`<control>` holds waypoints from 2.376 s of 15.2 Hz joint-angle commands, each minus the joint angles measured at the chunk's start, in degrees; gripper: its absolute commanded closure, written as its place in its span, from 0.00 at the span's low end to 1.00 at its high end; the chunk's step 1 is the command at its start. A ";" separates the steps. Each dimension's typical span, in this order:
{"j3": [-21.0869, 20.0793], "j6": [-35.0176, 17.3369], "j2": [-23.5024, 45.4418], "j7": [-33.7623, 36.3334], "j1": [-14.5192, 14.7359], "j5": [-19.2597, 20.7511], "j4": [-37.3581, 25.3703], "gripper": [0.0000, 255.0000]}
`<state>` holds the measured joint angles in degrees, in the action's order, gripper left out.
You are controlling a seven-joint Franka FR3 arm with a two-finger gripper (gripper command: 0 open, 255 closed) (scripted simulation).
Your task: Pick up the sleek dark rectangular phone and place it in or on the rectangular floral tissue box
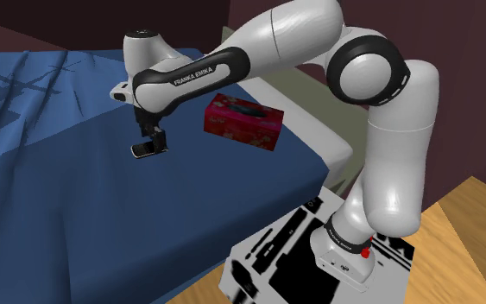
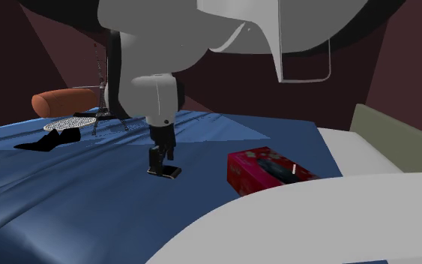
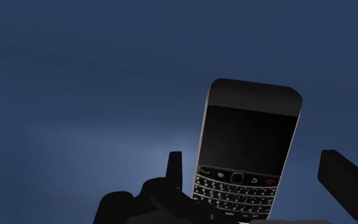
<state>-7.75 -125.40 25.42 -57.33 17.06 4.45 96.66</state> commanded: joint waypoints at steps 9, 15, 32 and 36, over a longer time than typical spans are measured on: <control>0.17 -2.16 1.44 -0.10 -0.08 0.23 0.70 0.00; 0.18 -2.16 1.46 -0.12 -0.10 0.23 0.67 1.00; -0.18 5.48 -2.28 -0.60 -0.26 -0.50 -3.26 1.00; -0.27 8.17 -3.20 -0.74 -0.28 -0.69 -5.04 1.00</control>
<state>-7.99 -118.02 22.39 -58.02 16.79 3.82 92.23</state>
